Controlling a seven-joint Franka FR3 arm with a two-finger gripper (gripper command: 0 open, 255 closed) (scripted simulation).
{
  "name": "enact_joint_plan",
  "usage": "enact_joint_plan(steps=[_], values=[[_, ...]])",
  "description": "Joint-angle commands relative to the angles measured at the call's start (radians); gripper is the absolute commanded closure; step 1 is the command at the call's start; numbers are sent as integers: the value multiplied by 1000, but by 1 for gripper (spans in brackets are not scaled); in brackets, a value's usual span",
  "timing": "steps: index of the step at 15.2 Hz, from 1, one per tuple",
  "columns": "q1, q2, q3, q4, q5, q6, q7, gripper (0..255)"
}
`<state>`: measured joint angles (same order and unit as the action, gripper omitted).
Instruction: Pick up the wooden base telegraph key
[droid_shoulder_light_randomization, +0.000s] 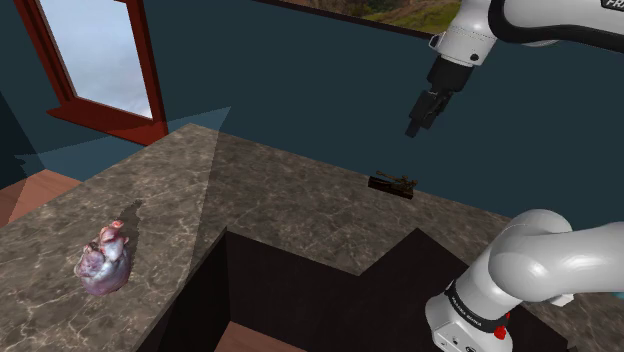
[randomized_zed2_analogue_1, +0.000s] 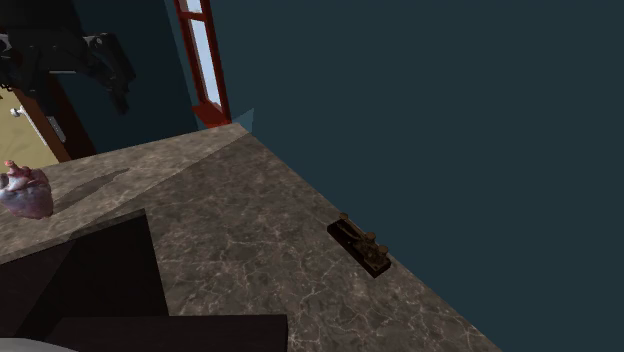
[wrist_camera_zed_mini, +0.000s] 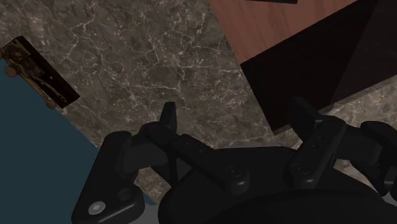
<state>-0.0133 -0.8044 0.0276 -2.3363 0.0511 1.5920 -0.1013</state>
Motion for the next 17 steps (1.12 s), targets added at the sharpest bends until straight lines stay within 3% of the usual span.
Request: enact_joint_plan(steps=[1, 9, 17], values=[[0, 0, 0, 0, 0, 0, 0, 0], [-40, 39, -150, -147, -93, 189, -192, 0], [-74, 187, -312, -205, -166, 405, -385, 0]])
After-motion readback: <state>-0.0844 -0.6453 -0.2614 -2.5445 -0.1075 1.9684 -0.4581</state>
